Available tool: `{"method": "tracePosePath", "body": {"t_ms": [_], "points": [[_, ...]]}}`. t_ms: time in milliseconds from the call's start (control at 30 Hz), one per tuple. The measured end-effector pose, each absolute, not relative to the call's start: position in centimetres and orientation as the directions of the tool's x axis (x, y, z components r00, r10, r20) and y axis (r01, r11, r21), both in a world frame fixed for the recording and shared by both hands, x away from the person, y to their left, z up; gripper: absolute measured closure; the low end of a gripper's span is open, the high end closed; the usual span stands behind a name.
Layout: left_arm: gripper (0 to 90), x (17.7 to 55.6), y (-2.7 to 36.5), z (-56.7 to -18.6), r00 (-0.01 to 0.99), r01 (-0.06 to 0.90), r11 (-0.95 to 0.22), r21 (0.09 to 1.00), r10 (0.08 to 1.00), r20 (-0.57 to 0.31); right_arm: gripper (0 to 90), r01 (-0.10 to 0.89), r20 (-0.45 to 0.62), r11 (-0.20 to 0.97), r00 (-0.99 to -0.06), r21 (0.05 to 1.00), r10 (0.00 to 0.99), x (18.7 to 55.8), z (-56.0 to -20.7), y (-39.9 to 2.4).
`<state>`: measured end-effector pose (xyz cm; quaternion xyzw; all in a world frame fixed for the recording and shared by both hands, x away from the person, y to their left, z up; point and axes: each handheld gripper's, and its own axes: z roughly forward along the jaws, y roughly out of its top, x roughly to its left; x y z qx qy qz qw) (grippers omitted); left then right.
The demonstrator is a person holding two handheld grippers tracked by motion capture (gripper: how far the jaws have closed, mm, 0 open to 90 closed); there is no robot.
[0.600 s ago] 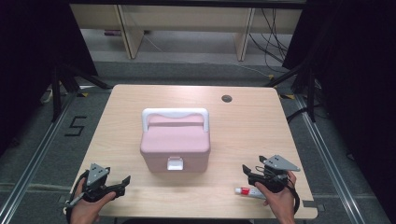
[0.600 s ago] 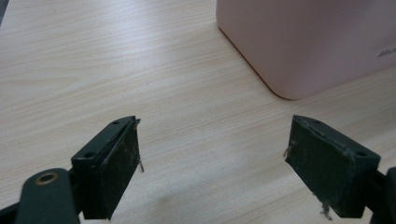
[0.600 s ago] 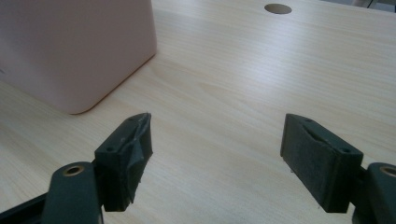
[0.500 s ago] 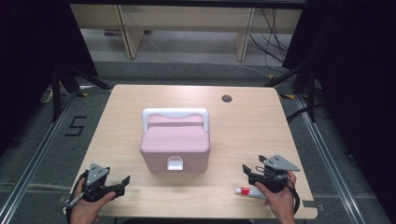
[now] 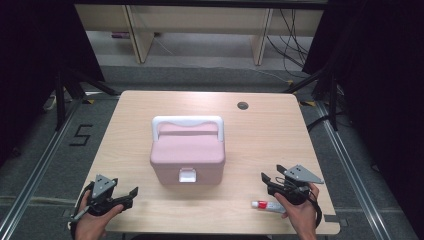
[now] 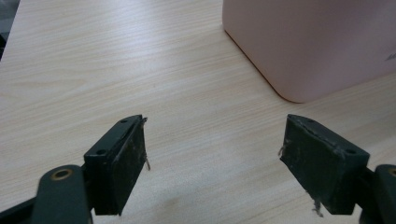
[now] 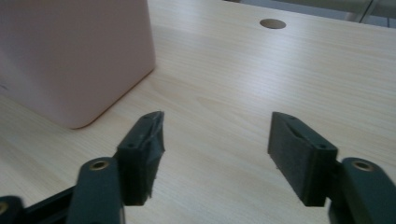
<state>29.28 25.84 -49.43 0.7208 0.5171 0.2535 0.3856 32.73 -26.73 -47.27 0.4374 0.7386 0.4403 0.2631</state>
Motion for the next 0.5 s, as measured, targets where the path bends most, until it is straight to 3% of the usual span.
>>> {"method": "tracePosePath", "body": {"t_ms": [133, 233, 300, 333, 367, 400, 433, 467, 500], "points": [[25.1, 29.5, 26.1, -49.1, 0.335, 0.564, -0.119, 0.817, 0.937, -0.095, 46.3, 0.429, 0.007, 0.253, -0.519, 0.867, 0.855, 32.9, -47.1, -26.4], [36.4, 29.9, 25.9, -49.1, 0.356, 0.540, -0.130, 0.831, 0.931, -0.086, 53.9, 0.401, -0.023, 0.275, -0.531, 0.874, 0.847, 33.3, -46.9, -26.1], [49.8, 30.4, 25.8, -48.9, 0.361, 0.519, -0.135, 0.844, 0.930, -0.074, 62.6, 0.387, -0.030, 0.291, -0.557, 0.875, 0.830, 33.8, -46.6, -25.8], [54.4, 30.4, 25.8, -48.9, 0.361, 0.519, -0.135, 0.844, 0.930, -0.074, 62.6, 0.387, -0.030, 0.291, -0.557, 0.875, 0.830, 33.8, -46.6, -25.8], [54.4, 30.7, 25.7, -48.8, 0.363, 0.510, -0.139, 0.849, 0.929, -0.066, 66.5, 0.408, -0.009, 0.276, -0.548, 0.870, 0.836, 33.8, -46.5, -25.5], [58.3, 31.1, 25.6, -48.7, 0.359, 0.504, -0.137, 0.853, 0.931, -0.062, 71.1, 0.363, -0.051, 0.315, -0.581, 0.877, 0.812, 34.3, -46.4, -25.5], [67.4, 32.0, 25.6, -48.5, 0.361, 0.492, -0.131, 0.861, 0.930, -0.064, 78.7, 0.380, -0.018, 0.287, -0.576, 0.879, 0.817, 34.5, -46.3, -25.0], [71.9, 32.0, 25.6, -48.5, 0.361, 0.492, -0.131, 0.861, 0.930, -0.064, 78.7, 0.380, -0.018, 0.287, -0.576, 0.879, 0.817, 34.5, -46.3, -25.0], [71.9, 32.6, 25.5, -48.4, 0.360, 0.487, -0.126, 0.864, 0.930, -0.068, 81.0, 0.345, -0.046, 0.307, -0.595, 0.887, 0.803, 35.0, -46.2, -24.9]]}}
